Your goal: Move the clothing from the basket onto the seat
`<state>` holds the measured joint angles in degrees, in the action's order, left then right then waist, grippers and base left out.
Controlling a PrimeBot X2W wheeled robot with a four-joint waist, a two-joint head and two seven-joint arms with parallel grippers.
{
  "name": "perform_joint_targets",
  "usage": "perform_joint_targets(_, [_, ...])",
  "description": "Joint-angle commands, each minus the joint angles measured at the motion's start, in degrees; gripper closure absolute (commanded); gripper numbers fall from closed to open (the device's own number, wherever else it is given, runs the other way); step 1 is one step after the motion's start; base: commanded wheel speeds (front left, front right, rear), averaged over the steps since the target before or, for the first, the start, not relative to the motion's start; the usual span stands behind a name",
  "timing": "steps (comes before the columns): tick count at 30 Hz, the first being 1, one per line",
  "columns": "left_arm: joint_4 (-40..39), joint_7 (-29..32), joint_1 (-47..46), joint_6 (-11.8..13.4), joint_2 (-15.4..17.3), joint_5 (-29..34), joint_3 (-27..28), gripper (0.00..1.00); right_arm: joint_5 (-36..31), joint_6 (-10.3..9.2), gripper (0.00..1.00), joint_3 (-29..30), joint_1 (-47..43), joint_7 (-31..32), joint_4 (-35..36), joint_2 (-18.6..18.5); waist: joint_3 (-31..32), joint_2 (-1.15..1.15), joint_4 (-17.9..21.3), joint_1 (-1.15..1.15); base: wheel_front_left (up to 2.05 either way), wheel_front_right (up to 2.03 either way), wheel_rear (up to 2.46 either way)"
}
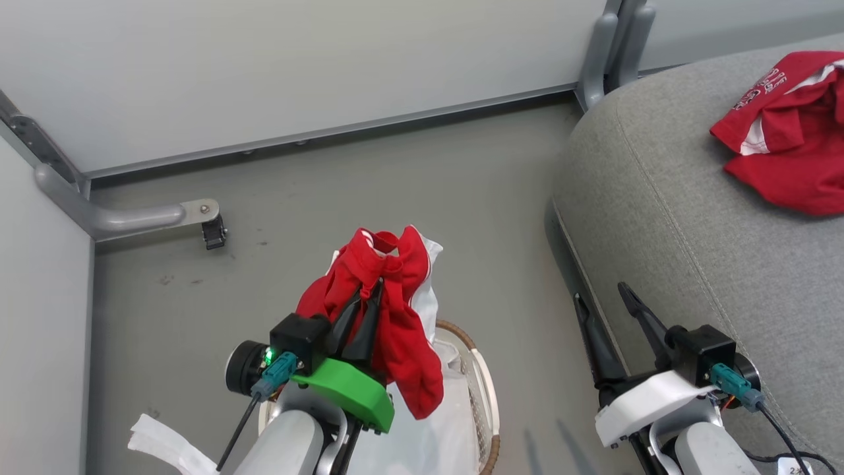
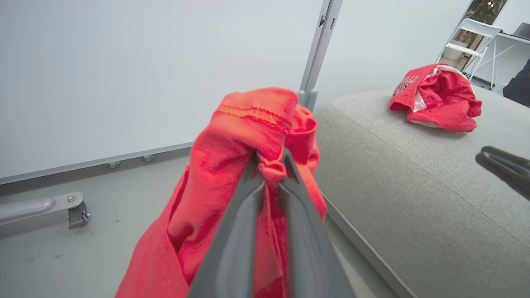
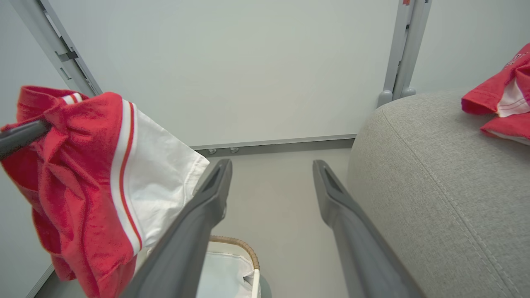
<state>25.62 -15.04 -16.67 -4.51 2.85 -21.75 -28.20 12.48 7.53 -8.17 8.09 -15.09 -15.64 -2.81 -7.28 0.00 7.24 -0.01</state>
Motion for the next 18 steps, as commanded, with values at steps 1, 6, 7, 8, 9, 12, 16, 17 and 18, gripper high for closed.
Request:
perform_joint_targets(1, [-1.54, -0.2, 1.06, 0.04, 0.07, -0.38, 0.34, 1.0, 0.14, -0.08, 0.0, -0.19, -1.27, -0.11, -0.25, -0.25, 2.52, 0.0, -1.77, 0.01, 0.0, 0.0, 0.0])
perform_joint_targets(6, [-7.05, -0.2, 1.31, 0.09, 0.08, -1.11, 0.93, 1.0, 0.09, -0.08, 0.0, -1.12, -2.76, -0.11, -0.73, -0.25, 4.57, 0.0, -2.47, 0.01, 0.0, 0.0, 0.0])
perform_joint_targets(7, [-7.76, -0.2, 1.29, 0.19, 0.08, -1.23, 0.97, 1.0, 0.21, -0.08, 0.0, -1.34, -2.99, -0.11, -0.8, -0.24, 4.9, 0.0, -2.55, 0.01, 0.0, 0.0, 0.0])
perform_joint_targets(8, [-8.64, -0.2, 1.18, 0.31, 0.08, -1.14, 1.0, 1.0, 0.42, -0.08, 0.0, -1.81, -3.21, -0.11, -0.86, -0.24, 5.27, 0.0, -2.62, 0.01, 0.0, 0.0, 0.0])
perform_joint_targets(9, [-9.25, -0.2, 1.17, 0.45, 0.08, -1.27, 1.0, 1.0, 0.54, -0.08, 0.0, -2.34, -3.3, -0.11, -0.81, -0.22, 5.43, 0.0, -2.66, 0.01, 0.0, 0.0, 0.0])
perform_joint_targets(12, [-10.93, -0.2, 1.21, 0.67, 0.1, -1.7, 0.92, 1.0, 1.36, -0.08, 0.0, -4.49, -3.23, -0.11, -0.13, -0.22, 5.7, 0.0, -2.78, 0.01, 0.0, 0.0, 0.0])
perform_joint_targets(16, [-11.93, -0.2, 1.29, 0.9, 0.09, -1.84, 0.36, 1.0, 2.04, -0.07, 0.0, -11.14, -1.31, -0.11, 1.38, -0.2, 5.69, 0.0, -3.0, 0.01, 0.0, 0.0, 0.0])
perform_joint_targets(17, [-12.07, -0.2, 1.3, 0.88, 0.09, -1.92, 0.19, 1.0, 2.26, -0.08, 0.0, -12.28, -0.7, -0.11, 1.85, -0.29, 5.63, 0.0, -3.11, 0.01, 0.0, 0.0, 0.0])
perform_joint_targets(18, [-12.2, -0.2, 1.29, 0.9, 0.09, -1.95, -0.07, 1.0, 2.44, -0.08, 0.0, -13.8, -0.07, -0.11, 2.36, -0.31, 5.55, 0.0, -3.28, 0.01, 0.0, 0.0, 0.0])
